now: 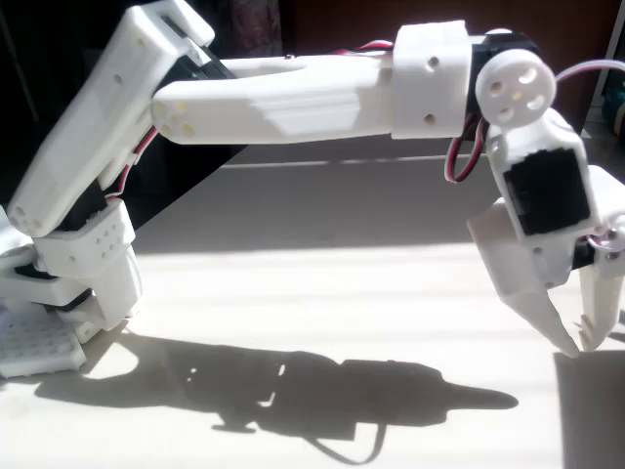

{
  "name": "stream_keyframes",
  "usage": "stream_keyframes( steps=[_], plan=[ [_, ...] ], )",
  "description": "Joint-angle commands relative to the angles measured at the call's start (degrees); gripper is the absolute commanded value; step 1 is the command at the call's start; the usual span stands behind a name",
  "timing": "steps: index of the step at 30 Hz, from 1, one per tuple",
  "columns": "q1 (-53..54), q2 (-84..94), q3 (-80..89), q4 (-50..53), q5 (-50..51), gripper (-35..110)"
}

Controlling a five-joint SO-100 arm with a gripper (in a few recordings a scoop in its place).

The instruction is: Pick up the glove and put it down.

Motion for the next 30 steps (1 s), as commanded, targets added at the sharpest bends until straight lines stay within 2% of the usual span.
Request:
stream_keyframes(
  steps=[1,10,16,22,30],
  plan=[
    [-0.09,0.62,-1.14,-0.44,0.26,1],
    [-0.09,1.41,-1.14,-0.35,-0.26,1],
    [-0.09,12.13,2.46,-0.44,-0.26,1],
    [-0.09,29.18,18.9,-2.02,-0.26,1],
    [1.32,53.17,44.91,-17.75,-0.26,1]
  ],
)
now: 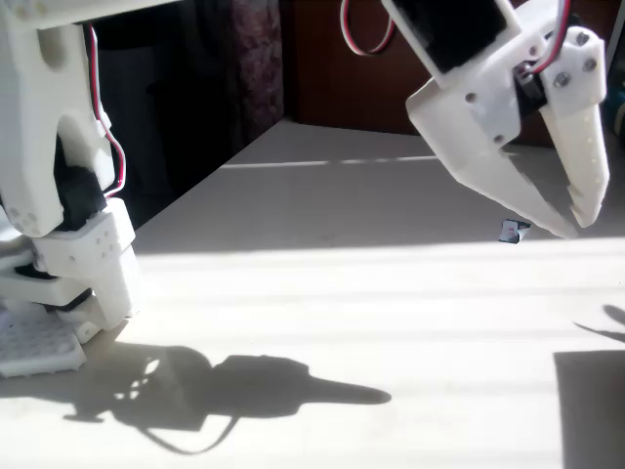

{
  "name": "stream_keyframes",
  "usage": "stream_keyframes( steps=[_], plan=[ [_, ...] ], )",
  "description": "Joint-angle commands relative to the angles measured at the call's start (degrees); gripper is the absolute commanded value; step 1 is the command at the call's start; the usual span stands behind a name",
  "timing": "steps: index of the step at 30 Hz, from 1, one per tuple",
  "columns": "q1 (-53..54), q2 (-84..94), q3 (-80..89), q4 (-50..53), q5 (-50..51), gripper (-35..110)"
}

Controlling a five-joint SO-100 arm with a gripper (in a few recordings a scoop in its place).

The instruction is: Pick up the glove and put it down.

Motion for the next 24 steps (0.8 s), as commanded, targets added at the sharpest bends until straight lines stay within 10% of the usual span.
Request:
stream_keyframes(
  steps=[1,24],
  plan=[
    [1.05,13.36,11.34,-7.91,-0.26,1],
    [1.67,64.6,69.35,-20.39,-0.35,1]
  ],
)
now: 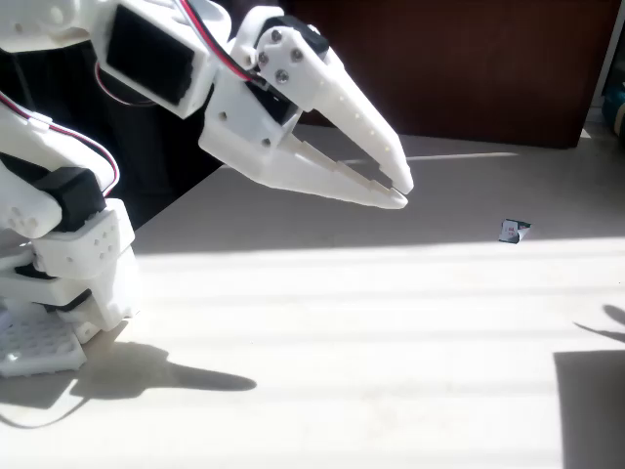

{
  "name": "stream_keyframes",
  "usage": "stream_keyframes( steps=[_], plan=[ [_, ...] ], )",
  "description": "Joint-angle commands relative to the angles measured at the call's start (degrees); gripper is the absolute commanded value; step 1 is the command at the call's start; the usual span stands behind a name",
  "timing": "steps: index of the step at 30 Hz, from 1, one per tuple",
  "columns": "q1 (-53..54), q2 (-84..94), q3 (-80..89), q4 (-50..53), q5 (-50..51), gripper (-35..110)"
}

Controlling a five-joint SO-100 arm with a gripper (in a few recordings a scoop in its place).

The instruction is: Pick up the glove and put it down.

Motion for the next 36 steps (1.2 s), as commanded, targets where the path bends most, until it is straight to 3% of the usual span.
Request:
stream_keyframes(
  steps=[1,15,36],
  plan=[
    [0.7,7.29,6.5,-0.88,-0.35,1],
    [0.7,33.13,27.25,-0.18,-0.35,1],
    [0.62,39.46,35.86,0.0,-0.35,1]
  ],
)
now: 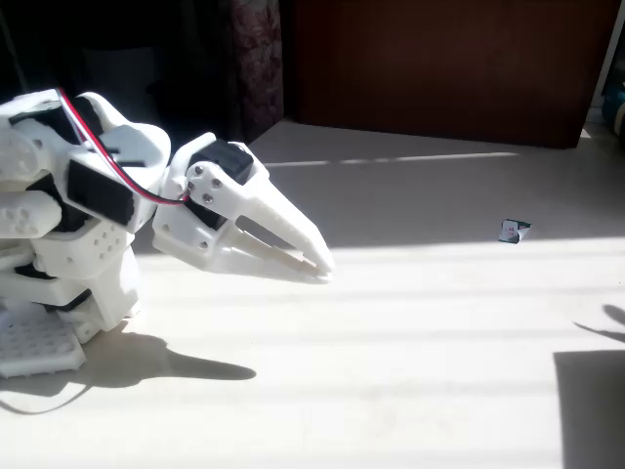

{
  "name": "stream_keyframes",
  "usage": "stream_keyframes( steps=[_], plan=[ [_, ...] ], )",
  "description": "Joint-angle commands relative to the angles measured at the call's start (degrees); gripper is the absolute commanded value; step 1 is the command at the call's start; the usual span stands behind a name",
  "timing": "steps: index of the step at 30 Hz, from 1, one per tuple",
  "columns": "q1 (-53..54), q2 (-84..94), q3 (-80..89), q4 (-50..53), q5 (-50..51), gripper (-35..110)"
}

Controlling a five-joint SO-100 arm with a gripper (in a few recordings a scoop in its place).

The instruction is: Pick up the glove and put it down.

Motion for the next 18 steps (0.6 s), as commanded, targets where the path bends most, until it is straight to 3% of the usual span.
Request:
stream_keyframes(
  steps=[1,18],
  plan=[
    [0.62,0.44,2.2,0.0,-0.35,1],
    [0.53,0.44,3.96,3.43,-0.35,0]
  ],
)
